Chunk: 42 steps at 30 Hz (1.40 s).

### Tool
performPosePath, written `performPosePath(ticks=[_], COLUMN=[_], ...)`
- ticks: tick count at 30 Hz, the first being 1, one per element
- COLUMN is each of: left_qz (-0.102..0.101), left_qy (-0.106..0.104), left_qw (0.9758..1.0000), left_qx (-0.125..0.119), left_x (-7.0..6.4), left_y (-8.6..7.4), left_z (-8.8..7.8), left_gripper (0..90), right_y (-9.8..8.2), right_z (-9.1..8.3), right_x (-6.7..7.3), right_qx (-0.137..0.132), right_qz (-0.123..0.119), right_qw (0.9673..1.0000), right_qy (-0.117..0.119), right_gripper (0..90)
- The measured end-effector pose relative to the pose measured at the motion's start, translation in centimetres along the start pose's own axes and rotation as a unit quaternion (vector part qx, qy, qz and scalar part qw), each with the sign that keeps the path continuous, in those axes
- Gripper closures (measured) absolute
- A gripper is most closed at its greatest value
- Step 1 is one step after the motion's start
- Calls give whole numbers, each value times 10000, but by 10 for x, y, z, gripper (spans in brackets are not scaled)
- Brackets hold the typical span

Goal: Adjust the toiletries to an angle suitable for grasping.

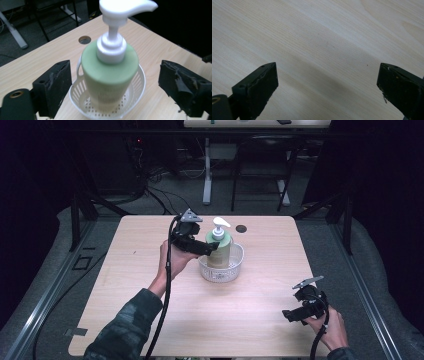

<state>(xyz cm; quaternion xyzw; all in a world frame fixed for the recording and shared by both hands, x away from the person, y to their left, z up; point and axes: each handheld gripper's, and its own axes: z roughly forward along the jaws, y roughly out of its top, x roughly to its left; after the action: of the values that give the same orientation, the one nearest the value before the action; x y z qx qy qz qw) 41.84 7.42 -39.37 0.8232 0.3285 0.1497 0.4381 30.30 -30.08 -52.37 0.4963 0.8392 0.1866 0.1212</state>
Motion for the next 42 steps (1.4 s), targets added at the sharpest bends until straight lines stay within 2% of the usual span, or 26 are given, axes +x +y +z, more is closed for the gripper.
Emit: performPosePath(ticks=[9,19,23,26,30,32,33,35,41,42], left_qz=[71,5,-38,-146,-240,-265,-278,-328,-482,-523], left_qy=[-20,66,41,55,37,44,5,21,52,77], left_qw=[9996,9981,9969,9967,9950,9946,9931,9919,9887,9892], left_qx=[267,620,779,800,972,1000,1136,1230,1417,1365], left_x=[-6,-3,-1,1,3,4,6,8,16,18], left_y=[-24,-68,-84,-97,-115,-118,-125,-136,-162,-165], left_z=[-30,-50,-55,-57,-57,-57,-57,-58,-51,-50], left_gripper=[18,0,0,0,0,0,0,0,0,0], right_y=[0,0,0,1,1,1,1,1,0,0], right_z=[0,0,0,0,0,0,0,0,1,1], right_x=[0,0,0,1,1,1,1,1,1,1], right_qx=[-2,5,1,3,5,0,2,-5,32,34], right_qz=[-7,-32,-40,-39,-41,-36,-43,-53,-84,-86], right_qw=[10000,10000,10000,10000,10000,10000,10000,10000,9999,9999], right_qy=[-15,-51,-57,-33,-34,-39,-37,-49,-82,-85], right_gripper=[28,28,27,28,27,27,27,27,27,27])
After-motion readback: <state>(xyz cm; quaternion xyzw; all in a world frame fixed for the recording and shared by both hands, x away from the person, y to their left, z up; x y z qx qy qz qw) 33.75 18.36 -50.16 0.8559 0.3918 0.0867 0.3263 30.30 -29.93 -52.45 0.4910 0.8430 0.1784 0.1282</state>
